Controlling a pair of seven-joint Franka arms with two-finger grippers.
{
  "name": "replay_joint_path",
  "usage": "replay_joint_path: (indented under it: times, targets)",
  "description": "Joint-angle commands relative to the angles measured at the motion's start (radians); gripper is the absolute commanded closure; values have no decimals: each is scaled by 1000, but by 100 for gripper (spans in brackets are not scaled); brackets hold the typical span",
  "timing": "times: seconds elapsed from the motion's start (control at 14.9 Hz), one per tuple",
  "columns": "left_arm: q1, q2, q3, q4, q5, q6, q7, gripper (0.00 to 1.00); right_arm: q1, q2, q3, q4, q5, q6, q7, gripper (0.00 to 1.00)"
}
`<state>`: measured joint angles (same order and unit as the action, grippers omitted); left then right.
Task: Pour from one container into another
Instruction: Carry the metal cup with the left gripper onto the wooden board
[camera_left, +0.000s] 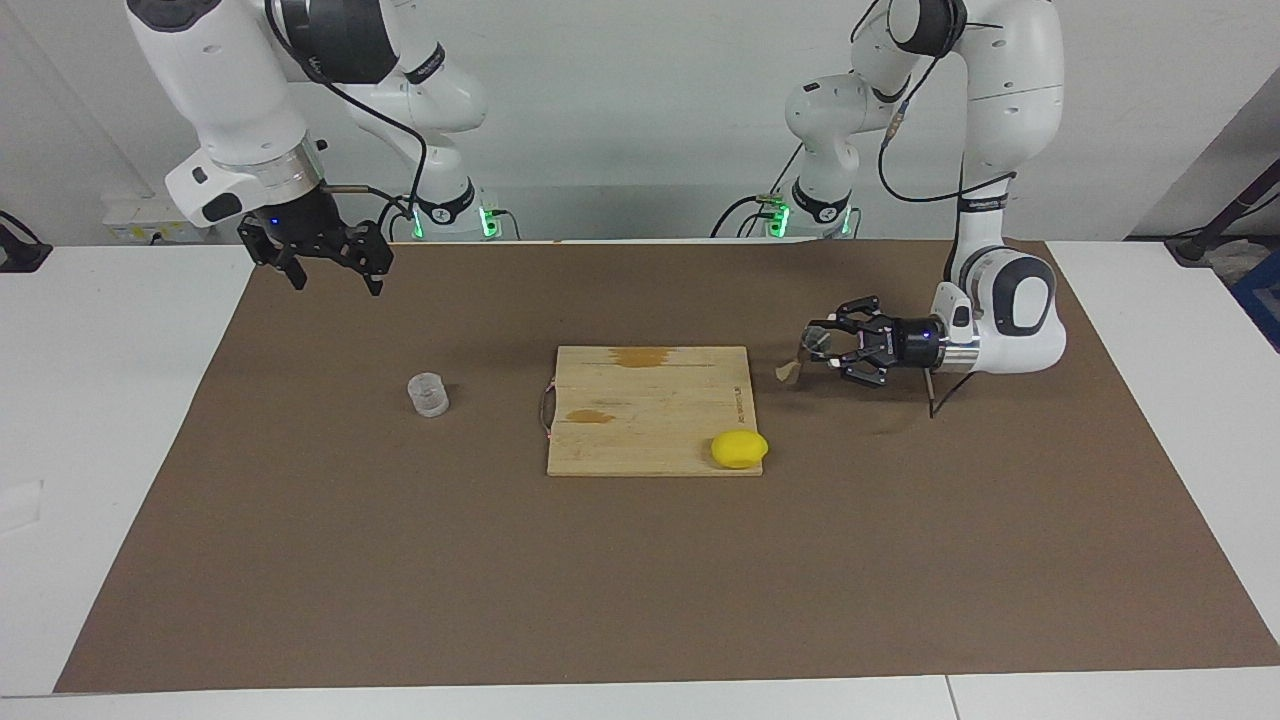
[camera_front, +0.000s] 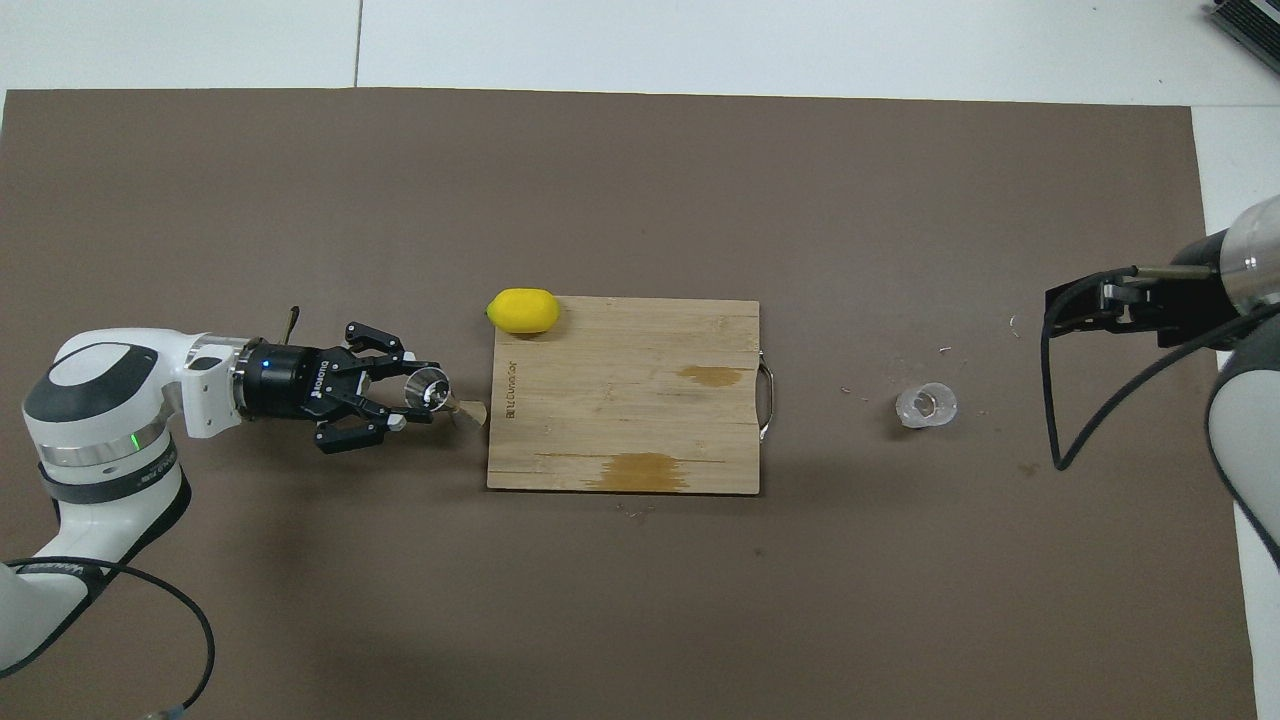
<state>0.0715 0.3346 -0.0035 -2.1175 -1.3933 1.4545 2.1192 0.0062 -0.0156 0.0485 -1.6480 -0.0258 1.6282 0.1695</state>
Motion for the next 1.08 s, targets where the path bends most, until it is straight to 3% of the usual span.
replay_joint_path:
  times: [0.0, 0.27, 0.74, 1.01]
  targets:
    - [-88, -63, 14, -74, -96, 66, -41, 54, -9, 11, 7, 7, -5, 13, -25, 1]
    - [-205, -89, 13, -111, -223, 171, -45, 54, -17, 22, 5, 7, 0, 15, 45, 5]
    - [-445, -94, 11, -114, -531, 404, -53, 53, -57, 66, 1, -16, 138, 67, 587, 5]
    - [-530, -82, 11, -93, -653, 516, 56, 53, -90, 144, 1, -19, 194, 67, 778, 5]
